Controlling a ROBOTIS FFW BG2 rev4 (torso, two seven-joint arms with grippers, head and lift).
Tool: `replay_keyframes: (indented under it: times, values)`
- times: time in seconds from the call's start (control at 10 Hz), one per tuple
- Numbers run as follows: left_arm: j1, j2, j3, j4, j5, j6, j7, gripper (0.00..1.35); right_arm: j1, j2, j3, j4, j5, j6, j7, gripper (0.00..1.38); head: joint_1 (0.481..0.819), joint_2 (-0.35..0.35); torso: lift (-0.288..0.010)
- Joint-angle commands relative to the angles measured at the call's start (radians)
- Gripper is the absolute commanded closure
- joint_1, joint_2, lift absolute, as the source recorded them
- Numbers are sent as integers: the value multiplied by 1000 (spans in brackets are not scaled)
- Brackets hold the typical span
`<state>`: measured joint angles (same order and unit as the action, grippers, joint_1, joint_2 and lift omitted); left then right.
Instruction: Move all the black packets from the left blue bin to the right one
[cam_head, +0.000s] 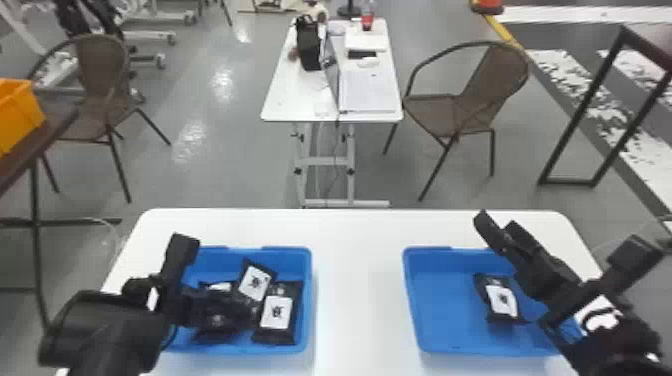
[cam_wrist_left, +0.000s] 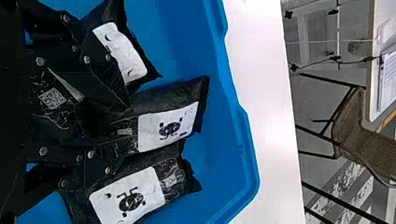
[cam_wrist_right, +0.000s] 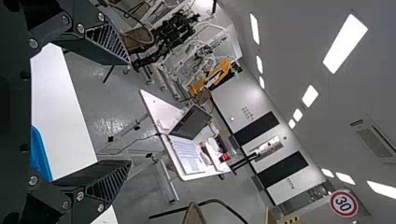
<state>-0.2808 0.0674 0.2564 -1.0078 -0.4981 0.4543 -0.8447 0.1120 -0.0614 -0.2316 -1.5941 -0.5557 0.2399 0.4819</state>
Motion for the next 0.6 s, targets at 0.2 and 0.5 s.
replay_keyframes:
  times: [0.2,0.5]
  values:
    - [0,3,-5,-6,-16,-6,-2,1213,0,0,5,5,-15,-2,1,292,695,8,0]
    - [32,5,46,-55,12,-144,-100,1213,0,0,9,2,-27,-4,12,292,695,10,0]
